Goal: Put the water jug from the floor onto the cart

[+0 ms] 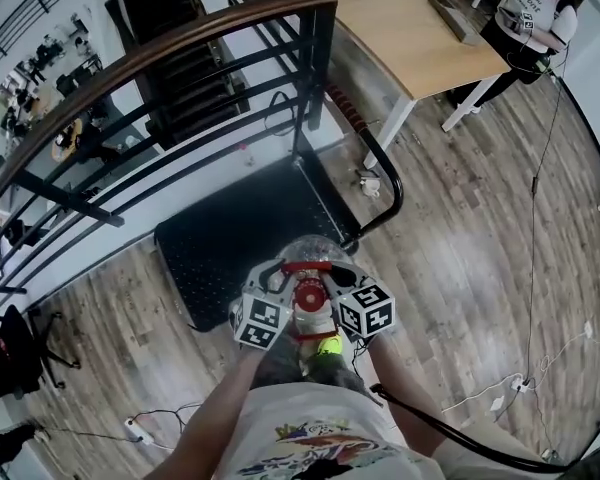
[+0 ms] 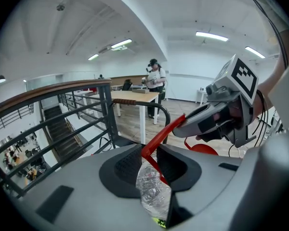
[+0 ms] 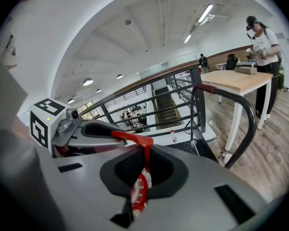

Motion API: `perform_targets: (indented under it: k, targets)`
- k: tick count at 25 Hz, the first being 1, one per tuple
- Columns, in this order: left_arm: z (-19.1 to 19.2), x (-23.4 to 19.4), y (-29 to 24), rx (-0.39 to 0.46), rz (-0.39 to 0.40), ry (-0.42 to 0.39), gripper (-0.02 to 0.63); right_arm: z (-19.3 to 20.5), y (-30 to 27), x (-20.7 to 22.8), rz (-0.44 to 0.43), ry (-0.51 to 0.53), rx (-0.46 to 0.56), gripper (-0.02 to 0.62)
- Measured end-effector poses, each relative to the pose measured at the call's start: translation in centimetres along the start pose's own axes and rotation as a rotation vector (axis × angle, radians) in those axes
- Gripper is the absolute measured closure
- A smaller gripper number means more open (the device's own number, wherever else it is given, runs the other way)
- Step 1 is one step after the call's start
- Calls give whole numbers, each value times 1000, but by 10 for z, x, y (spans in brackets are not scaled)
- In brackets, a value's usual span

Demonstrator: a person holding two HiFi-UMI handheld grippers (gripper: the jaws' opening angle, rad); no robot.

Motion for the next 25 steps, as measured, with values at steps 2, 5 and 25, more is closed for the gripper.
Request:
perform_targets:
  k: [2,5,25]
  targets:
    - [-4,-15,-6,1,-2,-3,502,-6,-15,5,2,4,3,575]
    - [-7,-38,-18,-4,-13,5,502,-14,-39,12,-4,8,9,575]
    - [33,-134,-146,-11,-192,130,502,13,-202,115,-176,9,-58,575]
Point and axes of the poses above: the fingertips, and each gripper's own axes: y backward along the fingers, x to its right, z out of its underside, the point moved 9 cm from there along y, backward along the fingers, and after that the axes turned 11 degrees about y, right-handed, at the moved point
